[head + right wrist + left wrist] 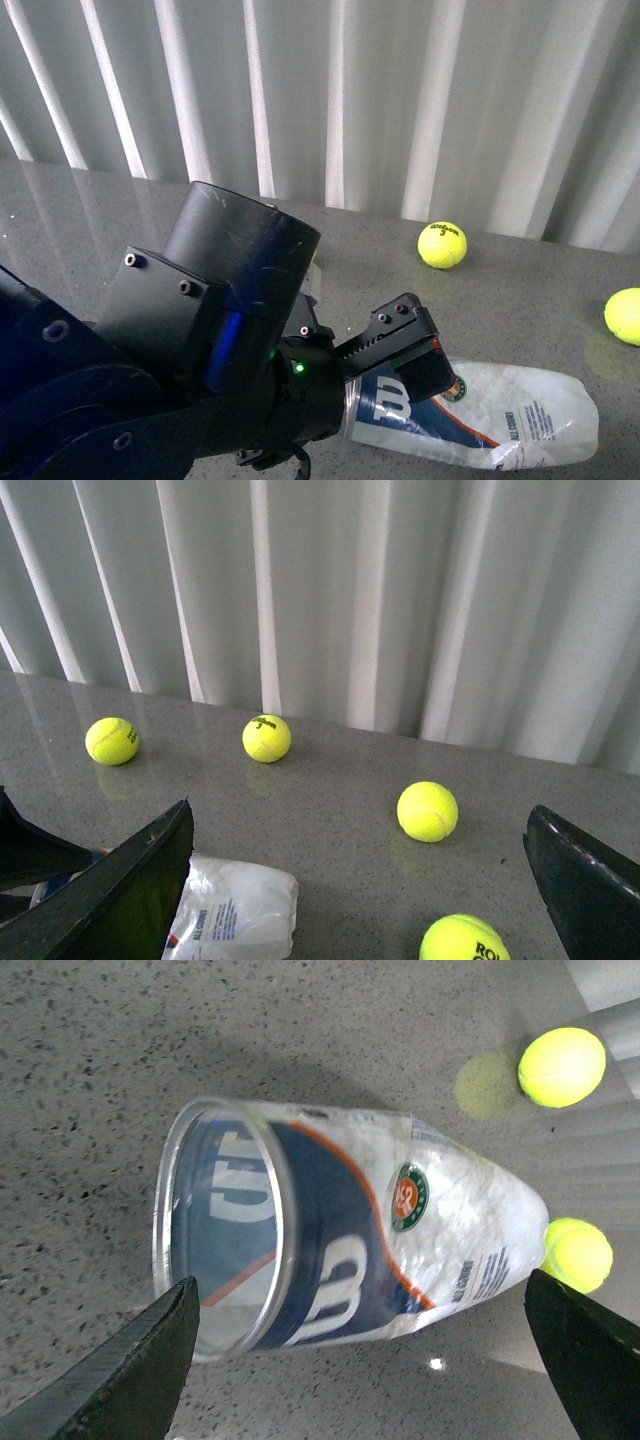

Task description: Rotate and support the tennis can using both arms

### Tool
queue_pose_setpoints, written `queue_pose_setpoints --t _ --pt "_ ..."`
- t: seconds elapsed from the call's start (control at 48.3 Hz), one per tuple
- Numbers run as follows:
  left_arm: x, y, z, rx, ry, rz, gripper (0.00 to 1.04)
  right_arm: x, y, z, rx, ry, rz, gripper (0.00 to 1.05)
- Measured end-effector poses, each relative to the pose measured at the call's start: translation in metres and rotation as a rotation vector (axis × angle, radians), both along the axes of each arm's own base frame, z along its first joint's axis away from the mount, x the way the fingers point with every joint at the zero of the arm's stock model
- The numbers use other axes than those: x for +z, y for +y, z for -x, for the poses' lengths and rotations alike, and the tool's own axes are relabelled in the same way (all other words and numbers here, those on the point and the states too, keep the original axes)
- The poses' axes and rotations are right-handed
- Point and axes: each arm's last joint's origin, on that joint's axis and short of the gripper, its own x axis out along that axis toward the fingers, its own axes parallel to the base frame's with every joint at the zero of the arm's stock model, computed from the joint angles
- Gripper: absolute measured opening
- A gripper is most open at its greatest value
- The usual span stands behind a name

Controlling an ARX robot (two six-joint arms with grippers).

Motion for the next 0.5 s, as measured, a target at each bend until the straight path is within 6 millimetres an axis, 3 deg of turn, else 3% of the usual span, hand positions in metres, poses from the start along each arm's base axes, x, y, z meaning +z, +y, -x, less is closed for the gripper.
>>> queue_pose_setpoints --t 0.331,0.497 --pt "-0.010 -0.027 0.004 -0.011 0.021 0.059 0.98 0.000 0.000 0.000 0.000 0.000 0.000 0.98" --pt "-0.013 -0.029 0.006 -0.008 0.033 0.059 0.63 0.000 0.000 0.000 0.000 0.000 0.000 0.98"
